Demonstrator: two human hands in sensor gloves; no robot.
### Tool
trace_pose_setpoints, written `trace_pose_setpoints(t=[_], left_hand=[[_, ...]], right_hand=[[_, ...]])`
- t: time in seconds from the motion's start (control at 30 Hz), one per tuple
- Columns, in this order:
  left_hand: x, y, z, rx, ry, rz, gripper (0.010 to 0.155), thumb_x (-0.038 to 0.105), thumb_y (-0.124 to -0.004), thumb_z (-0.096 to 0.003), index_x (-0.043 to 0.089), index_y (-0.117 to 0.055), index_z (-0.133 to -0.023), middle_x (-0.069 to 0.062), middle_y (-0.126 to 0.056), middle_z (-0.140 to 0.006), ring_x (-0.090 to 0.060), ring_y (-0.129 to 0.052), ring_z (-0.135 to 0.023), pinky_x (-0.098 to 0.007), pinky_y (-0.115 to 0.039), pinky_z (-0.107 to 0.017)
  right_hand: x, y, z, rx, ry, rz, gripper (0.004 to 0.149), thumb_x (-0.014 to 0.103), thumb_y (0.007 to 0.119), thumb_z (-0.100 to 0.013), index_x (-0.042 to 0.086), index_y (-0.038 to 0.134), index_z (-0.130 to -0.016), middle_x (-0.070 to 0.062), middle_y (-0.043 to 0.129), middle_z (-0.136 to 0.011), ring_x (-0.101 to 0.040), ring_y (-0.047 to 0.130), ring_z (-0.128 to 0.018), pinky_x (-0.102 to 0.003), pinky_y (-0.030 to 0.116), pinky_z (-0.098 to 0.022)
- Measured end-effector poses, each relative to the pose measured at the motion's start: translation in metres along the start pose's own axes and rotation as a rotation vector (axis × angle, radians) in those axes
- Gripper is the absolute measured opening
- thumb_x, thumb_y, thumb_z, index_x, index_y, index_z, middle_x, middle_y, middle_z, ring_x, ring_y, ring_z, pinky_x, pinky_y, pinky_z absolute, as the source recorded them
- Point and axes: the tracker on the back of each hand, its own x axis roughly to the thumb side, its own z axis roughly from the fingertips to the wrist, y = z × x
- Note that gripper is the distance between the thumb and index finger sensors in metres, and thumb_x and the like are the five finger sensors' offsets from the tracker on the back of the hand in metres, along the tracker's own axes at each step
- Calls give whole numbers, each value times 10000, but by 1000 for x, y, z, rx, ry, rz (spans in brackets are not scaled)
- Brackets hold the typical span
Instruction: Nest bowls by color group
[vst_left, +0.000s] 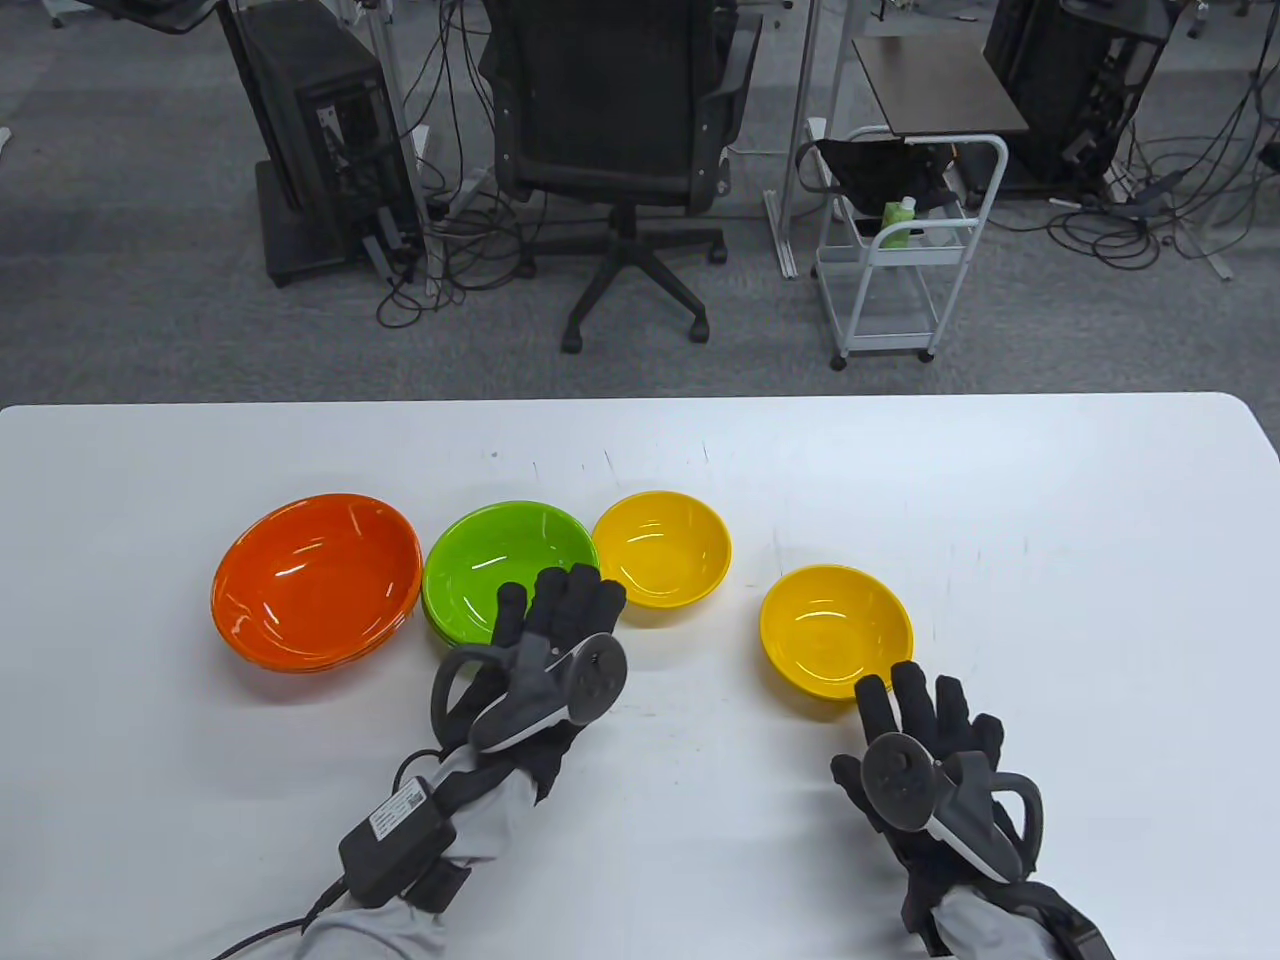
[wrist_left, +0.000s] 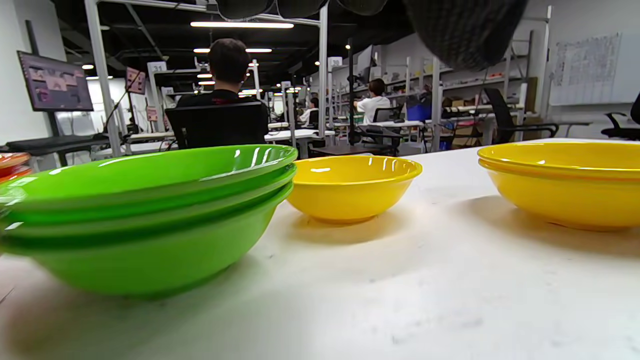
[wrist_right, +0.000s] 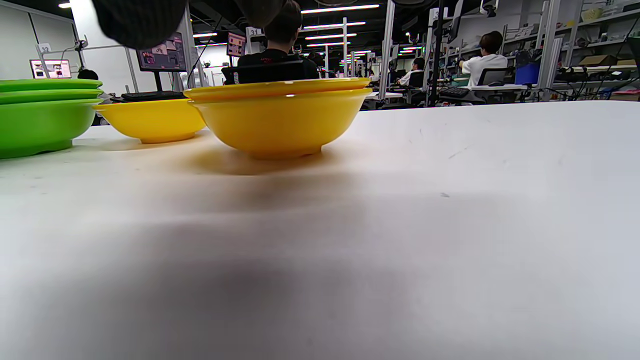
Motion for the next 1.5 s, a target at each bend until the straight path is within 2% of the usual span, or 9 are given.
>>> trace_pose_setpoints(t=[0.1,0.27,0.53,0.67,0.83,1.0,1.13,1.3,1.5], left_hand=[[15,-6,-31,-145,-87,-55,797,471,-804,-446,337,-395,-1117,19,-365,-1228,-296,-434,-1128,-504,-402,-810],[39,-28,-71,-271,-101,-89,790,431,-817,-449,334,-400,-1113,20,-367,-1225,-296,-433,-1127,-499,-391,-811],[61,-53,-114,-314,21,-91,733,408,-808,-460,321,-467,-1103,8,-462,-1210,-305,-534,-1103,-518,-479,-796],[68,-62,-124,-307,54,-129,569,295,-776,-497,328,-641,-1049,13,-677,-1145,-284,-722,-1027,-498,-574,-769],[72,-60,-121,-157,60,-188,492,241,-791,-479,318,-752,-963,43,-909,-952,-201,-908,-853,-442,-693,-718],[69,-27,-110,4,52,-116,490,232,-801,-476,324,-778,-957,44,-927,-953,-209,-920,-855,-439,-700,-719],[78,1,-90,155,-40,-58,492,231,-798,-476,324,-774,-958,38,-917,-961,-210,-913,-862,-442,-695,-723],[109,17,-58,227,-238,-36,491,230,-799,-478,338,-777,-956,60,-911,-971,-205,-905,-876,-442,-685,-730],[148,6,-42,207,-398,-156,492,231,-797,-480,363,-776,-953,79,-895,-994,-204,-876,-912,-450,-658,-746]], right_hand=[[-1,-1,-1,0,-3,1,757,495,654,-522,185,391,-1160,-170,223,-1233,-558,232,-1079,-780,264,-686],[-4,-3,-3,7,-3,-42,754,486,655,-523,168,402,-1158,-178,217,-1230,-562,222,-1075,-781,258,-683],[-15,-10,-5,-3,9,-116,741,475,656,-528,161,421,-1156,-175,225,-1231,-561,209,-1077,-784,244,-683],[-19,-12,-5,-4,19,-123,738,474,656,-528,163,424,-1156,-175,224,-1232,-561,203,-1078,-785,239,-684],[-24,-11,-7,10,40,-132,740,472,658,-527,164,421,-1157,-171,217,-1233,-557,188,-1080,-785,224,-686],[-31,-9,-9,22,76,-146,743,471,662,-524,166,421,-1158,-170,210,-1234,-557,175,-1081,-786,217,-687],[-36,-10,-10,17,107,-172,746,470,662,-524,167,413,-1158,-168,202,-1235,-555,169,-1082,-786,212,-687],[-46,-13,-10,-4,154,-225,767,468,658,-529,152,362,-1162,-172,198,-1231,-555,171,-1082,-785,210,-689],[-53,-18,-10,-24,193,-254,771,466,658,-529,149,354,-1163,-175,192,-1230,-554,167,-1082,-785,209,-689]])
